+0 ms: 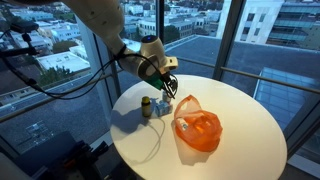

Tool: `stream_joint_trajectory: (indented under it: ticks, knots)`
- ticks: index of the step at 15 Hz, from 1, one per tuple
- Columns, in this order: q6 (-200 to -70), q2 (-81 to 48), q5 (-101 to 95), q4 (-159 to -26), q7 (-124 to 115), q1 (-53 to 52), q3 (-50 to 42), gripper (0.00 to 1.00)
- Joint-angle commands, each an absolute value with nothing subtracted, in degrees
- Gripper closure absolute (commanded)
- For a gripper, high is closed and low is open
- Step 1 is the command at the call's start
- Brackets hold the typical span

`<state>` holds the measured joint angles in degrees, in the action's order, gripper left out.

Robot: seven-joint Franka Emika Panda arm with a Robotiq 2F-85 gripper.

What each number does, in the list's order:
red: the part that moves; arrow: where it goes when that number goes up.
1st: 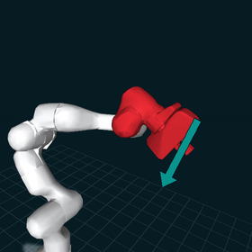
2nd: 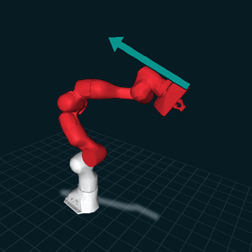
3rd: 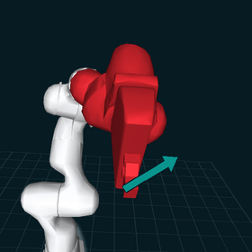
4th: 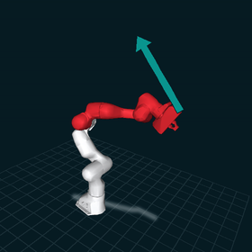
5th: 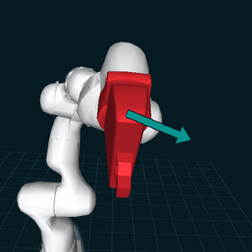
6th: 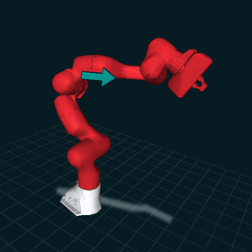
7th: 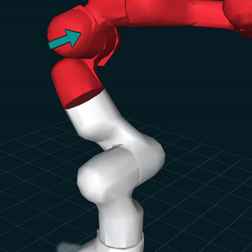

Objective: Pick up the white medicine bottle from the orange plastic and put it on the table

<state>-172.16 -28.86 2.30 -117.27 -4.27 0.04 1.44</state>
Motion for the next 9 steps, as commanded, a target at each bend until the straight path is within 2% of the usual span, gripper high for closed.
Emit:
stream_joint_trajectory:
  ticks: [1,9]
  knots:
    - [-171.8,-26.9,3.3,-118.6,-3.2,0.9,2.3,0.0]
    - [-161.8,-21.2,2.3,-120.5,-2.9,0.5,1.0,0.0]
